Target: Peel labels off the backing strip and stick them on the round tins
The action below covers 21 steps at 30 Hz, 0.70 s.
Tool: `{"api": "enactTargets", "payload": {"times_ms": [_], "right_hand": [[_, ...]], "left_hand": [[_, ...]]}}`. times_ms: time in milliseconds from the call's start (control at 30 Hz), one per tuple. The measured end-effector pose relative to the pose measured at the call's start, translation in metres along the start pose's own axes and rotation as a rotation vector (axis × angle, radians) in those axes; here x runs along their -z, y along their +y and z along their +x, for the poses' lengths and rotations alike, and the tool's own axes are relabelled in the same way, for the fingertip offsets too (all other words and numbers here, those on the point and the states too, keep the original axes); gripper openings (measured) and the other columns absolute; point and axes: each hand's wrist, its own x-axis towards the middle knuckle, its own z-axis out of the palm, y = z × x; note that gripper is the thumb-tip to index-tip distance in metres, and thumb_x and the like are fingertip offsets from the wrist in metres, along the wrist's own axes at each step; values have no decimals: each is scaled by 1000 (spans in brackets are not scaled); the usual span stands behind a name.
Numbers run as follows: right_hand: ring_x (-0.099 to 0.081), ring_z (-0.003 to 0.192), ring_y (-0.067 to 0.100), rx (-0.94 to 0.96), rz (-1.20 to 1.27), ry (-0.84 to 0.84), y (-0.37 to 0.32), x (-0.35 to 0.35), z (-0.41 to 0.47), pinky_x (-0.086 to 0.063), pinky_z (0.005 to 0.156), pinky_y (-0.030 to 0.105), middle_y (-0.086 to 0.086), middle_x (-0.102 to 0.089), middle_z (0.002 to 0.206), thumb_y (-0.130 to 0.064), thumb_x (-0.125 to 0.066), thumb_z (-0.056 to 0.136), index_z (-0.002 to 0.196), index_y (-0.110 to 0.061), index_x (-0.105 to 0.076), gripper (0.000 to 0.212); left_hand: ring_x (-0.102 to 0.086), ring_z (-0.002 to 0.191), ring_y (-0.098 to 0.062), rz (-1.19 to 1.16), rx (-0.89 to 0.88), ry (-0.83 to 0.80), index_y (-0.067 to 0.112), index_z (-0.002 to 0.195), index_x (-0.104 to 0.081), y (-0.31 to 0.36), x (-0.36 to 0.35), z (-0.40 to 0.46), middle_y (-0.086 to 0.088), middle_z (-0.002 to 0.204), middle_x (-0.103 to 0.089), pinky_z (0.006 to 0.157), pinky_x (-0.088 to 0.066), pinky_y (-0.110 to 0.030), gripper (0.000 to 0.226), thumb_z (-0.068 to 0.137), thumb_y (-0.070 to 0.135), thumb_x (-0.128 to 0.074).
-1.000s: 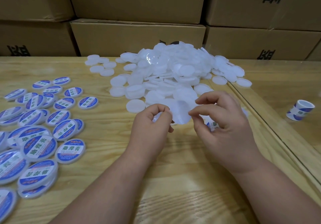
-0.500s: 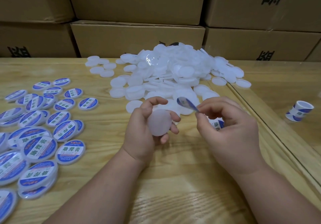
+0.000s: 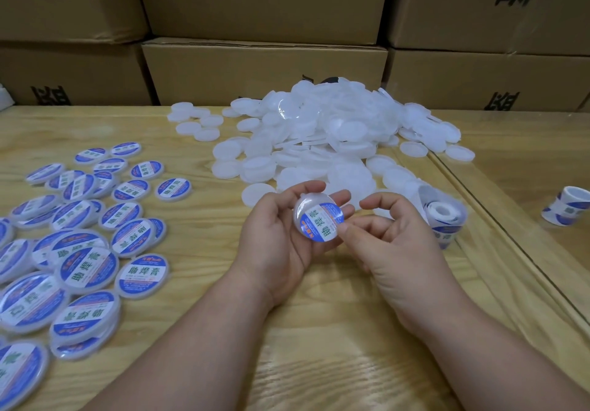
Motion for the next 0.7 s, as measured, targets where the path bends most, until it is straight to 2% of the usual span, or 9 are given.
{"api": "enactTargets", "payload": {"times_ms": [100,267,367,467,600,700], "right_hand": [[-50,51,2,-15,-21,24,2,0,2,-39,52,14,1,-76,76,-7,-71,89,105,-21,-51,29],[-51,50,3,-3,-24,43,5,-1,5,-41,51,14,1,-75,73,-6,-72,88,103,-18,-52,28],[-50,49,5,-3,-25,48,5,-3,5,-41,51,17,2,-74,72,-6,-72,88,102,-18,-52,27],[-50,50,5,2,-28,46,6,-2,5,-41,52,19,2,-72,71,-6,-72,88,101,-19,-53,26],[-52,49,3,11,-22,45,6,-3,5,-42,50,14,3,-72,71,-4,-72,88,100,-17,-53,26],[-54,49,2,17,-18,43,7,-2,5,-42,50,13,2,-73,71,-2,-71,89,101,-17,-54,26]], "left_hand": [[-64,117,-48,0,-4,-7,4,108,-60,-2,4,3,-31,120,-68,94,-54,-54,35,93,18,-32],[-64,117,-47,19,-18,-30,5,110,-58,-4,4,4,-29,118,-70,93,-55,-52,39,75,20,-49],[-65,115,-45,41,-21,-32,5,112,-57,-5,4,5,-29,117,-70,92,-56,-51,39,73,9,-53],[-69,110,-43,76,-29,-21,6,112,-56,-6,3,6,-27,115,-71,93,-56,-51,34,79,8,-46],[-71,108,-41,136,-46,-10,7,110,-56,-6,2,6,-26,114,-72,95,-55,-52,23,91,3,-44],[-70,109,-42,154,-51,2,8,109,-57,-6,2,5,-25,114,-73,97,-54,-54,26,97,-1,-36]]}}
